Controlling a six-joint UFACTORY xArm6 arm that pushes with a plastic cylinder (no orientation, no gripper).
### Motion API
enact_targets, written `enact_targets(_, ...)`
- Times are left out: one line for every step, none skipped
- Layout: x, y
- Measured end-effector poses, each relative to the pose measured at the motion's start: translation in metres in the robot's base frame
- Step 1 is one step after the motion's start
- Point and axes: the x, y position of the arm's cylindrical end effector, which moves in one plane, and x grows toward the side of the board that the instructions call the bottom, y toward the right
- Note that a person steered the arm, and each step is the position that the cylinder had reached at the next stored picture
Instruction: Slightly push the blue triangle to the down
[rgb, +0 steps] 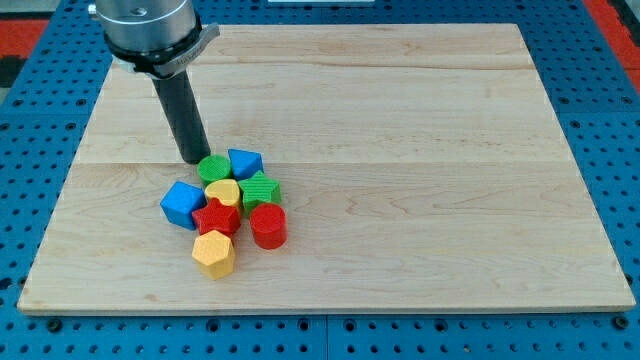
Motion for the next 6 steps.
enact_targets(-0.015,0.012)
enact_targets(-0.018,0.025)
enact_targets(-0.019,0.041)
enact_targets(-0.002,0.056)
enact_targets(0.003,0.049)
enact_targets(0.007,0.049)
